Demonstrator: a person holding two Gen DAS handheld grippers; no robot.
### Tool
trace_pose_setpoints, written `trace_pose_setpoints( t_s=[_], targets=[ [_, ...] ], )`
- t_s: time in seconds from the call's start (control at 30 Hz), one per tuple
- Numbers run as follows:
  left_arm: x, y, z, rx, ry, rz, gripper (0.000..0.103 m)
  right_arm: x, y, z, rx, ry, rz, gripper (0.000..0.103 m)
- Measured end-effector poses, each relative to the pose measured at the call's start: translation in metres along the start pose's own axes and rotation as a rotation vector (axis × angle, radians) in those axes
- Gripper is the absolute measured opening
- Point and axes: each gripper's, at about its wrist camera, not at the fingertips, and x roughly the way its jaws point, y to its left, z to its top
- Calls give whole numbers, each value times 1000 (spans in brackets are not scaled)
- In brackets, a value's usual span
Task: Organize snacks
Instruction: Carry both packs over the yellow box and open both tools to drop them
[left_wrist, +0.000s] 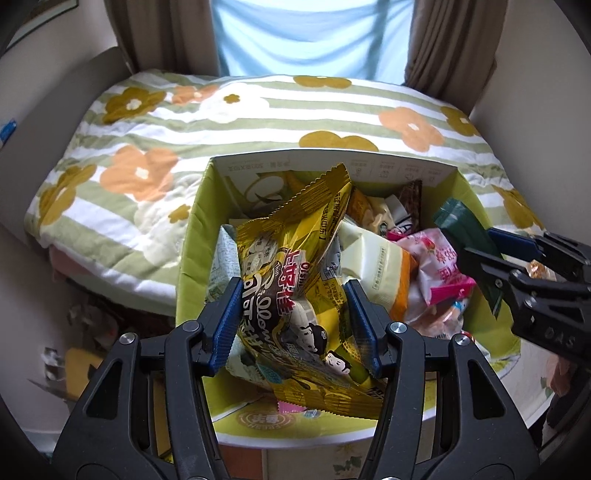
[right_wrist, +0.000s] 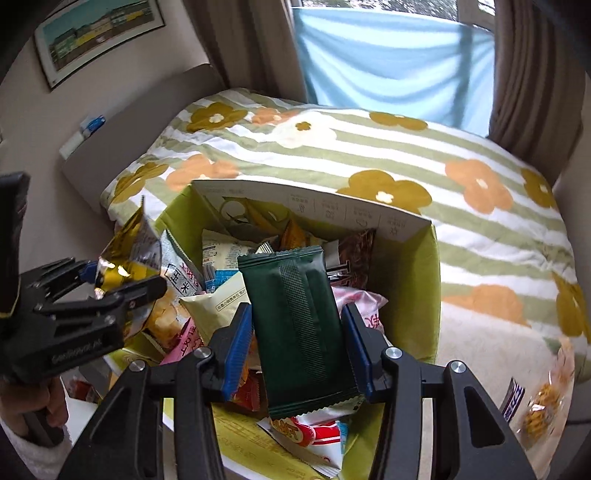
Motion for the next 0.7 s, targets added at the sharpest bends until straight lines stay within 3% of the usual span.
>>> trace_pose_setpoints(
  t_s=[0.03,0.1,0.13,0.17,0.33,0.63,0.67,0.7],
  targets=[
    [-1,-2,0,5,2,-17,54,1,-1,0,12,4,0,45],
    [1,-5,0,19,17,-40,69,0,-3,1,21,7,-5,45],
    [1,-7,0,24,21,-40,93,0,-4,1,24,8,-9,45],
    [1,-8,-1,32,16,-30,102,0,-4,2,28,8,-11,45],
    [-5,-12,-9,56,9,-16,103,-2,-9,-1,44,18,-19,45],
    [-9,-4,-18,-12,9,-34,103,2,-13,-10,82,54,7,45],
    [-9,-5,-19,-9,11,-31,103,5,-13,-10,83,64,16,46],
    [-10,-6,-20,-6,11,-25,103,7,-11,-11,80,70,23,55]
  ],
)
